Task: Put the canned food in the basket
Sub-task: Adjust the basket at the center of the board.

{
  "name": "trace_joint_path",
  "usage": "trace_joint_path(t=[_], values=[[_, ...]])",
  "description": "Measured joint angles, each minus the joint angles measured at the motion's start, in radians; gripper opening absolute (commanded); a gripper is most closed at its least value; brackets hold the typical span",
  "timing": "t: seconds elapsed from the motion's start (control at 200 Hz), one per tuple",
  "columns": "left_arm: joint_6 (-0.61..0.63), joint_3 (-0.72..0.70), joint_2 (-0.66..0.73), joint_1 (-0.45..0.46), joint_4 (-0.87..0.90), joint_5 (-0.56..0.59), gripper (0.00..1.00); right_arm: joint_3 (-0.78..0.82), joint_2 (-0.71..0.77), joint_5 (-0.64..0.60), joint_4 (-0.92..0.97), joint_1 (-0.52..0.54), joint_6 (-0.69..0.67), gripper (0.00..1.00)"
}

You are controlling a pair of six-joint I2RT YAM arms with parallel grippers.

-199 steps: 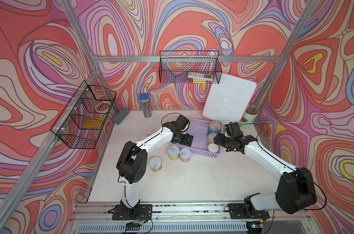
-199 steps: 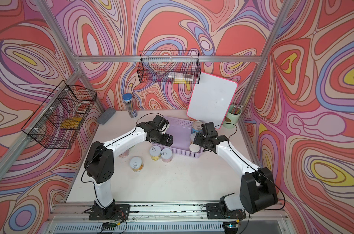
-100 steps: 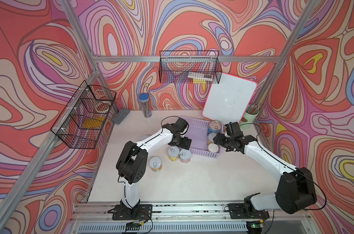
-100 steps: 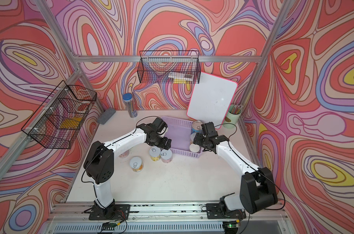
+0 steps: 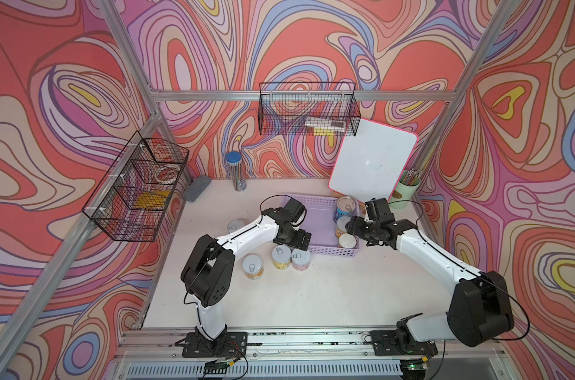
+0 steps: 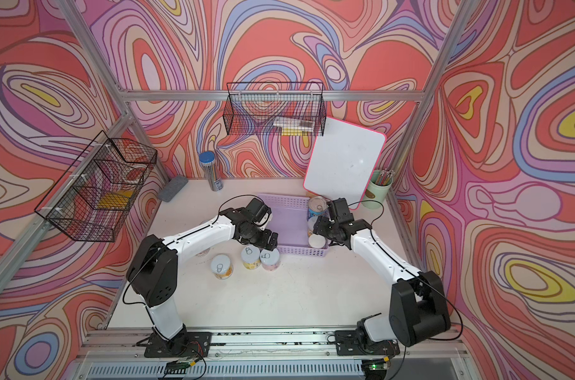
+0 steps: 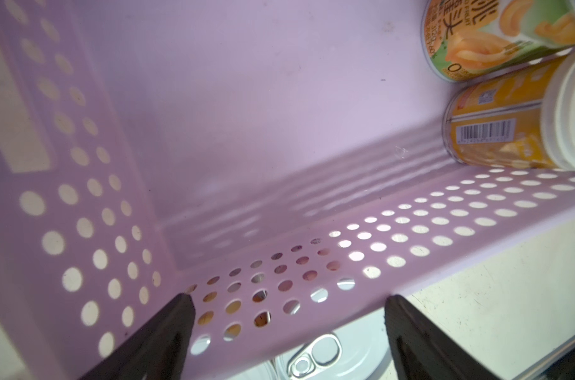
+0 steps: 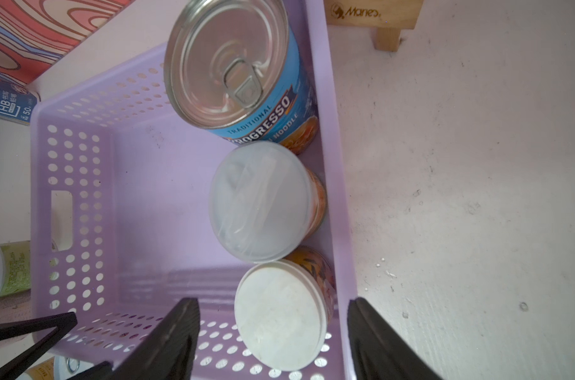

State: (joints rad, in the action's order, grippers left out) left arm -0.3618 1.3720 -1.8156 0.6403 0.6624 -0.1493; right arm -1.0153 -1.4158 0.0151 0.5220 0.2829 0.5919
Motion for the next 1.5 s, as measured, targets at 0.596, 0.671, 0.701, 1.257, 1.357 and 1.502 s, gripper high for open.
trace_joint_path(t=[0.596, 0.671, 0.701, 1.257, 1.357, 1.502], values=[[-0.034, -0.041, 0.235, 0.015, 0.108, 0.116, 0.98, -0.085, -0.016, -0.116, -0.005, 0.196, -0.037, 0.76], [-0.053, -0.072, 0.293, 0.015, 0.14, 0.161, 0.99, -0.104, -0.027, -0.135, -0.013, 0.245, -0.041, 0.76], [-0.062, -0.084, 0.311, 0.015, 0.157, 0.18, 0.99, -0.11, -0.033, -0.142, -0.016, 0.266, -0.042, 0.76], [-0.321, -0.304, 0.578, 0.012, 0.426, 0.445, 0.99, -0.118, -0.082, -0.113, -0.165, 0.486, -0.06, 0.77], [-0.338, -0.31, 0.55, 0.003, 0.419, 0.441, 0.99, -0.114, -0.088, -0.058, -0.211, 0.492, -0.067, 0.78], [-0.349, -0.347, 0.531, -0.016, 0.373, 0.405, 0.99, -0.091, -0.09, 0.06, -0.285, 0.493, -0.083, 0.78]])
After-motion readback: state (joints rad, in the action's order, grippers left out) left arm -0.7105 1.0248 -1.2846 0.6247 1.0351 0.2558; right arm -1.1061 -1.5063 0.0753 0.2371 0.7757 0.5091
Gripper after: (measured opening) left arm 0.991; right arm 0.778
